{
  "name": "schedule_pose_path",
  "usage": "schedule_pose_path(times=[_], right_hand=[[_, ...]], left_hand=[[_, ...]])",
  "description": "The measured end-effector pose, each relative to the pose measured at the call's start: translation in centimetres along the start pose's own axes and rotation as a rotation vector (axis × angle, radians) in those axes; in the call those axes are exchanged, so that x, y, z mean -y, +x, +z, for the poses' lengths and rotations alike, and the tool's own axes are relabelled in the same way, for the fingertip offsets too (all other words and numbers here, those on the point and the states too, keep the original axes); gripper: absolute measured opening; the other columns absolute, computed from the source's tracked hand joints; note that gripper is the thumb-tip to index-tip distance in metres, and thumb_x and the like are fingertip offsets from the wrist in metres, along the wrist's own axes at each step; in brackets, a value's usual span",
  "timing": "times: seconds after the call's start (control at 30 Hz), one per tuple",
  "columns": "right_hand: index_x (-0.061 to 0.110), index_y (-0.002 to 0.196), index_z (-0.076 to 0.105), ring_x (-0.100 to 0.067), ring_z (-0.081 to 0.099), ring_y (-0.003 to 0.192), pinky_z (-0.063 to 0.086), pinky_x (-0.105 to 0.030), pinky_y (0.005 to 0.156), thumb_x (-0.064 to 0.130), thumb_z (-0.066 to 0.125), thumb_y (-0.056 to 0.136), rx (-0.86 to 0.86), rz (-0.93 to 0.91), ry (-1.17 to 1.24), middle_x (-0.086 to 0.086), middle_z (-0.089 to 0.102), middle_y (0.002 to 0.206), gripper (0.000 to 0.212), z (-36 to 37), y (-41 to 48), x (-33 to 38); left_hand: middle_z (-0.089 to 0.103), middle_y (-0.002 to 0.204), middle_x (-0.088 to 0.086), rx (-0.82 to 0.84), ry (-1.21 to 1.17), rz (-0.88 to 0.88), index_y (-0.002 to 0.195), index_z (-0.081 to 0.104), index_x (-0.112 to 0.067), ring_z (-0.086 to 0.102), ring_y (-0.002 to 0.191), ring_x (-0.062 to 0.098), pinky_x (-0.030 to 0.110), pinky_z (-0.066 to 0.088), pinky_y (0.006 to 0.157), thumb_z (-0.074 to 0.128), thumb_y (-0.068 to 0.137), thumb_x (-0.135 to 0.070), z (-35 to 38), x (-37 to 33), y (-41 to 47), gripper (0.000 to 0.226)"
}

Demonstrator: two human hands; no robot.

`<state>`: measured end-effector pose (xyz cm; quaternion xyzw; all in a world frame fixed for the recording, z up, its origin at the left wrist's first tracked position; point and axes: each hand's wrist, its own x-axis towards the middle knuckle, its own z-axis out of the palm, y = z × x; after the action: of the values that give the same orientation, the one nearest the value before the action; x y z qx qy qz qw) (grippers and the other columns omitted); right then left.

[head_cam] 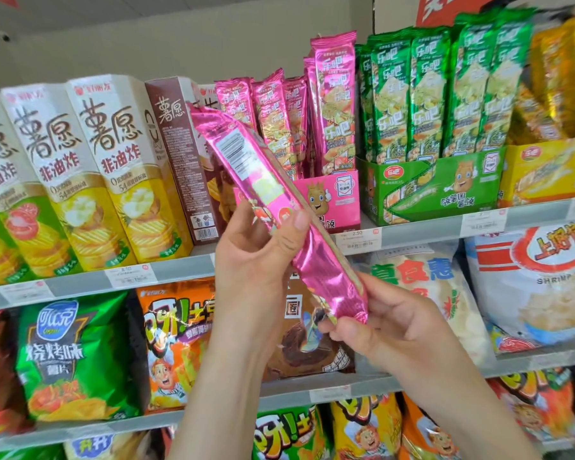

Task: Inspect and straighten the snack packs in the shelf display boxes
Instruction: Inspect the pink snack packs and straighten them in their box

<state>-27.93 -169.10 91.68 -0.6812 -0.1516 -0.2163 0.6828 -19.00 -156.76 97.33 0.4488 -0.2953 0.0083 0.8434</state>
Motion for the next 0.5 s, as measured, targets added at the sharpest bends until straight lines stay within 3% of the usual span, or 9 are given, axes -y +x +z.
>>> schedule_pose_path(times=[0.1,0.17,0.33,0.43,0.5], right_hand=[[0.033,0.123,0.066,-0.017,0.072,0.098,0.055,-0.019,0.08,0.03,0.071,0.082,-0.052,-0.032,0.085,0.001,0.074,0.109,0.042,0.6,0.4,0.0],[0.031,0.123,0.066,-0.018,0.072,0.098,0.055,-0.021,0.08,0.03,0.072,0.082,-0.072,-0.036,0.104,-0.001,0.075,0.108,0.042,0.7,0.5,0.0],[0.037,0.106,0.068,-0.016,0.072,0.095,0.055,-0.019,0.075,0.041,0.075,0.073,-0.21,-0.021,0.1,0.002,0.075,0.103,0.034,1.2,0.6,-0.4],[0.034,0.104,0.07,-0.005,0.071,0.09,0.053,-0.012,0.072,0.041,0.075,0.072,-0.292,-0.088,0.024,0.008,0.075,0.1,0.033,1.8,0.5,-0.3],[0.038,0.106,0.07,-0.009,0.071,0.089,0.054,-0.015,0.072,0.043,0.075,0.072,-0.364,-0.134,-0.054,0.008,0.074,0.1,0.035,2.3,0.4,-0.4]], left_hand=[[0.073,0.104,0.001,0.151,0.132,0.005,0.107,0.069,-0.022,0.068,0.094,0.017,0.029,0.056,0.079,0.083,0.067,-0.022,0.0,1.0,-0.6,0.043],[0.074,0.094,-0.002,0.188,0.176,-0.007,0.096,0.073,-0.028,0.069,0.085,0.013,0.027,0.057,0.071,0.082,0.068,-0.022,0.0,1.2,-1.1,0.029],[0.076,0.094,0.0,0.138,0.212,0.058,0.097,0.072,-0.019,0.071,0.084,0.01,0.02,0.055,0.069,0.08,0.07,-0.022,-0.2,0.7,-1.2,0.028],[0.076,0.097,0.001,0.098,0.195,0.071,0.109,0.068,-0.015,0.072,0.088,0.013,0.022,0.056,0.072,0.077,0.073,-0.024,-0.3,0.5,-1.0,0.038],[0.076,0.1,0.004,0.087,0.169,0.042,0.127,0.057,-0.013,0.072,0.093,0.018,0.026,0.057,0.076,0.076,0.074,-0.025,-0.4,0.5,-0.9,0.057]])
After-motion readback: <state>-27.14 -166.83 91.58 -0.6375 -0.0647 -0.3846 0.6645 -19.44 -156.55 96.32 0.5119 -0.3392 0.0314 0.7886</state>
